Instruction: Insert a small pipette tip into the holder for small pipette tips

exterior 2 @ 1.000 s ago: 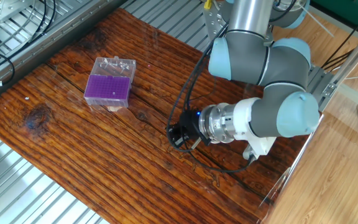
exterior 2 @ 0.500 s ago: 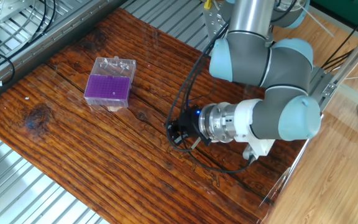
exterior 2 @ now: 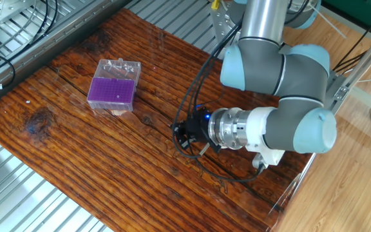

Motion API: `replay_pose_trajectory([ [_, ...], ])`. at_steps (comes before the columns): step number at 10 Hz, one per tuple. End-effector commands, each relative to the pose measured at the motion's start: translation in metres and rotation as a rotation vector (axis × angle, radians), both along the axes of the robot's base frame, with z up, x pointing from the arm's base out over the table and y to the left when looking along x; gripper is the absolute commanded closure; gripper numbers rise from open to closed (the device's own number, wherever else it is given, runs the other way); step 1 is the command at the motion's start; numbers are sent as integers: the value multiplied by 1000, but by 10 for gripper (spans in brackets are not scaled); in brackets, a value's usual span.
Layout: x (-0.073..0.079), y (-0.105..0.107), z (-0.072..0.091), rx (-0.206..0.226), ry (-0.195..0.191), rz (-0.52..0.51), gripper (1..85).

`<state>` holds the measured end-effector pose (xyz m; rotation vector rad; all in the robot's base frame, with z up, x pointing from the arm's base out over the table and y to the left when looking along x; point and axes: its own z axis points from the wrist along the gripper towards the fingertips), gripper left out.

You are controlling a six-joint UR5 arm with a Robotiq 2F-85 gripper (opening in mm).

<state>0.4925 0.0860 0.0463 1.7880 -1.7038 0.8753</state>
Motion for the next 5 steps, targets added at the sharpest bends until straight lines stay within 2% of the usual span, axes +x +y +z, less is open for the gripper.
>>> replay_pose_trajectory([
  [1, -5, 0, 0, -3, -2, -30, 847],
  [3, -4, -2, 2, -11, -19, -43, 847],
  [5, -4, -5, 3, -17, -17, -31, 847],
])
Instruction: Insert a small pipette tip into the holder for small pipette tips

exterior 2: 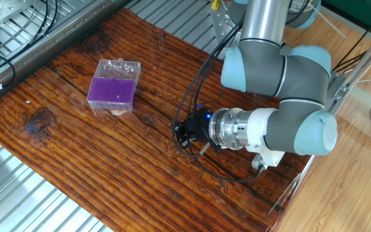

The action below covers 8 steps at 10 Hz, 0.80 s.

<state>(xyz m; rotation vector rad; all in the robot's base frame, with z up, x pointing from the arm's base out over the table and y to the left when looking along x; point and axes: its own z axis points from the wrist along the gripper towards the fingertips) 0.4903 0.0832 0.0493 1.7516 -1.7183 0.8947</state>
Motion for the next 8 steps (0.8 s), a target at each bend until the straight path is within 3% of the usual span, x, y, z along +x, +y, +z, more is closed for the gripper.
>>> replay_pose_trajectory([
  [1, -2, -6, 4, -2, 1, -1, 847],
  [5, 8, -42, 32, 8, 41, 50, 847],
  [8, 14, -56, 40, 16, 39, 62, 847],
])
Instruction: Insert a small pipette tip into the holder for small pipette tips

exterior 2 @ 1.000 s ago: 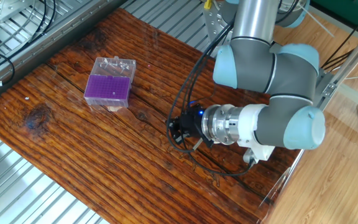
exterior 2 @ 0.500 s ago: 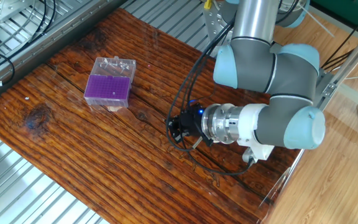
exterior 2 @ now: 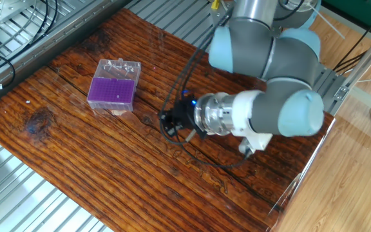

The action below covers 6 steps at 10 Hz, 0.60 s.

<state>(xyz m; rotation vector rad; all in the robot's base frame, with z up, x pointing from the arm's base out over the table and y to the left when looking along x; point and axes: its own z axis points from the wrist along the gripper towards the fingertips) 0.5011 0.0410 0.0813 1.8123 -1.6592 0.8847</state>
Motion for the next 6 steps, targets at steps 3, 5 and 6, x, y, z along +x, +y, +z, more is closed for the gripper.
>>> replay_pose_trajectory([
  [3, -1, -9, 2, 45, -7, -33, 847],
  [5, -1, -2, -4, 81, -19, -45, 847],
  [6, 3, -3, -3, 79, -36, -40, 847],
])
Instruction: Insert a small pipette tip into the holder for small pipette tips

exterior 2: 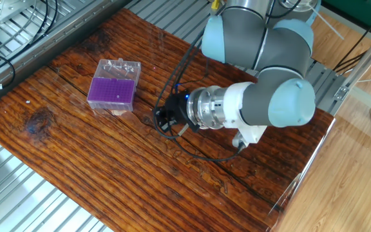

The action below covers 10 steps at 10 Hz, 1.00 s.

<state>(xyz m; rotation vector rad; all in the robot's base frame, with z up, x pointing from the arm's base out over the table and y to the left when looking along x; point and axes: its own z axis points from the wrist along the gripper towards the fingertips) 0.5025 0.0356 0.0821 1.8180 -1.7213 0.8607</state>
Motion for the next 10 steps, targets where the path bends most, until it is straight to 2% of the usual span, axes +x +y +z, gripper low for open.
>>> replay_pose_trajectory([
  [1, 3, 3, -4, 36, -27, -17, 847],
  [3, 10, -12, 4, 34, -41, 4, 847],
  [4, 14, -23, 9, 66, -30, 13, 847],
  [5, 17, -33, 19, 79, -20, 22, 847],
  [6, 19, -44, 33, 74, -16, 31, 847],
  [7, 19, -53, 40, 82, -27, 31, 847],
  [8, 22, -58, 43, 102, -43, 36, 847],
  [10, 26, -57, 38, 165, -61, 35, 847],
])
